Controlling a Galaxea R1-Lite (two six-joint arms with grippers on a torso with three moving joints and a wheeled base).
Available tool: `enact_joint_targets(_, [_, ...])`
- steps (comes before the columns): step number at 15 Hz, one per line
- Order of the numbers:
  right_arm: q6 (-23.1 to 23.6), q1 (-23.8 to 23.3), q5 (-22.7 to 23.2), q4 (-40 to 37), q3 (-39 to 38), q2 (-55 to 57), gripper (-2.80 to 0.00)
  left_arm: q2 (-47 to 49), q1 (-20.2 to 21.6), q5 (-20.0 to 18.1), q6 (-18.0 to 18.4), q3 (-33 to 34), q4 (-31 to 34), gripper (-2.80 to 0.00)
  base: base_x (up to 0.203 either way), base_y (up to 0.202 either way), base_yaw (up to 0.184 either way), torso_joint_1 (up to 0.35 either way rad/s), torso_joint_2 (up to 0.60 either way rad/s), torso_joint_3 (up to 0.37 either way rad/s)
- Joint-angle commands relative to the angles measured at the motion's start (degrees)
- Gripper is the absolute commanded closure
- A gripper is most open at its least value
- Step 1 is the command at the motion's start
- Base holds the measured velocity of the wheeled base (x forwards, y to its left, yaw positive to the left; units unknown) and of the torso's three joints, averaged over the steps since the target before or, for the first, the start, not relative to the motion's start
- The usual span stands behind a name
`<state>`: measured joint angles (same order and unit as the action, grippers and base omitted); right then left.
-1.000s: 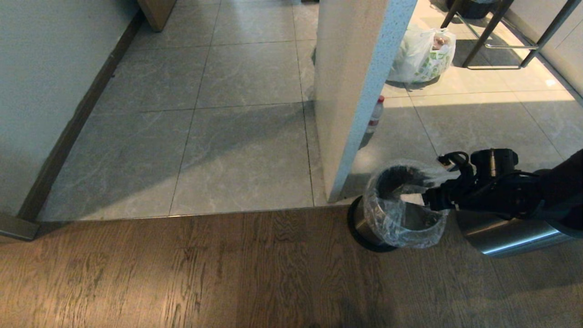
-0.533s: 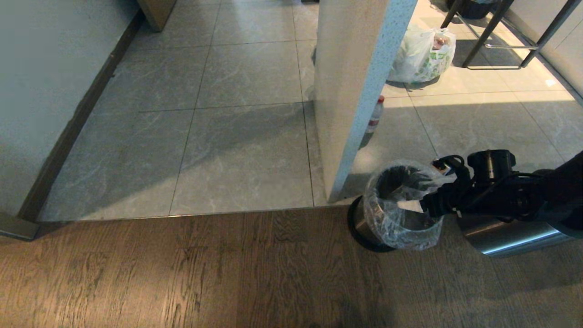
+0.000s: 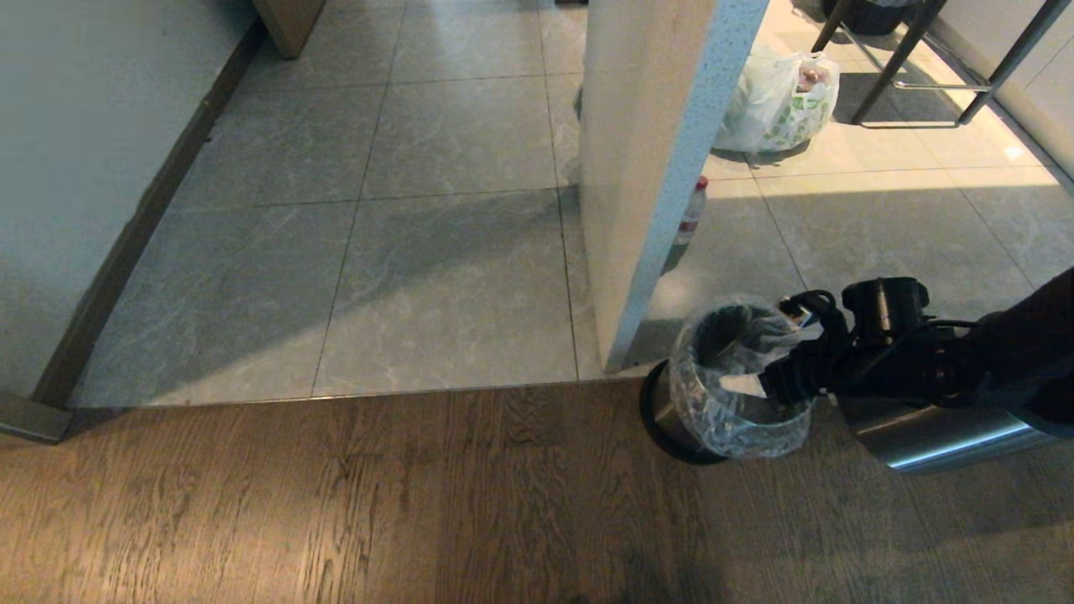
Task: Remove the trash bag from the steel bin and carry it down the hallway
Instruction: Pick up the trash bag
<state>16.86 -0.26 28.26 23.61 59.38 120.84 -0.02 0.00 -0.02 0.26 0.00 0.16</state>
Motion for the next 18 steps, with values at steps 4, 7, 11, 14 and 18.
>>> enact_joint_targets(4, [0.6, 1.1, -1.2, 0.4, 1.9, 2.7, -2.8, 0.0, 0.0, 0.0, 0.0, 0.0, 0.0, 0.0, 0.0, 0.0, 0.0, 0.0, 0.0, 0.0])
enact_joint_targets(7, [0.9, 1.0, -1.6, 0.5, 3.2, 4.0, -2.8, 0.0, 0.0, 0.0, 0.0, 0.0, 0.0, 0.0, 0.0, 0.0, 0.0, 0.0, 0.0, 0.0])
enact_joint_targets(11, [2.3, 0.5, -2.1, 0.6, 4.9, 5.9, -2.8, 0.0, 0.0, 0.0, 0.0, 0.0, 0.0, 0.0, 0.0, 0.0, 0.0, 0.0, 0.0, 0.0])
enact_joint_targets(14, [2.4, 0.3, -2.2, 0.4, 6.0, 7.4, -2.8, 0.0, 0.0, 0.0, 0.0, 0.0, 0.0, 0.0, 0.0, 0.0, 0.0, 0.0, 0.0, 0.0])
enact_joint_targets(18, [2.4, 0.2, -3.3, 0.6, 8.0, 10.3, -2.8, 0.0, 0.0, 0.0, 0.0, 0.0, 0.0, 0.0, 0.0, 0.0, 0.0, 0.0, 0.0, 0.0])
